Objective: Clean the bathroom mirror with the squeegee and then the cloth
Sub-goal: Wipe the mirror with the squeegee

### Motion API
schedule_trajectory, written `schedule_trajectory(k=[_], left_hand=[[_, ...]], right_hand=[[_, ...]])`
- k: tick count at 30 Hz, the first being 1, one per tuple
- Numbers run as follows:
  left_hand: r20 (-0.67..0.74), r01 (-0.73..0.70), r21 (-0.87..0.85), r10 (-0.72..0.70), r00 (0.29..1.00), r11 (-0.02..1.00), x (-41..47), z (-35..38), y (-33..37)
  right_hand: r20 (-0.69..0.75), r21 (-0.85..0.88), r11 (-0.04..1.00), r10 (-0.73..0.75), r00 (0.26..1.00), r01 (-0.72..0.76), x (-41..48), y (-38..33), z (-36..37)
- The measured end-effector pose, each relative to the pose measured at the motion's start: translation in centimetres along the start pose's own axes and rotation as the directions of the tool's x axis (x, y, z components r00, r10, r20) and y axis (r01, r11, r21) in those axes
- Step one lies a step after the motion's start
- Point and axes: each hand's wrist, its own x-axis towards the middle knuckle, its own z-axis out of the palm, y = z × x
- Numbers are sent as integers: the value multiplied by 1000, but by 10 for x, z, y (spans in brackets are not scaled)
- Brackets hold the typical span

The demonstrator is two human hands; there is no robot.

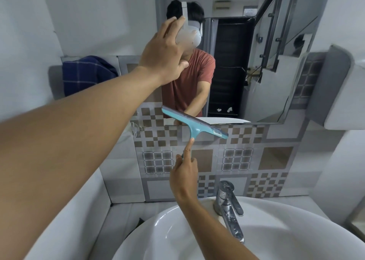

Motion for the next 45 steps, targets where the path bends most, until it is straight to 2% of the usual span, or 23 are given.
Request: schedule_trajectory(k=[7,15,25,29,34,37,42,45], left_hand=[[-31,39,-36,-40,999,999,-7,3,7],[12,21,-23,-21,1000,1000,-13,9,11],[38,15,-24,-14,999,1000,-13,6,12],[61,33,-58,-29,998,998,-17,-2,19],[113,89,-237,-64,992,967,-58,-14,53],[209,196,-448,-111,972,872,-89,-21,83],[380,287,-628,-37,924,724,-121,-44,134],[402,255,-667,51,914,700,-131,-53,156]], right_hand=[[57,-183,983,-19,998,30,-4,13,-16],[85,-302,953,14,996,12,-9,19,-34],[125,-374,927,33,992,17,-13,17,-51],[165,-316,949,48,985,7,-27,17,-71],[185,-295,955,20,982,36,-34,-3,-125],[231,-303,952,29,972,43,-25,-19,-164],[269,-385,916,1,963,107,-12,-50,-220],[324,-454,873,-21,946,175,-5,-69,-241]])
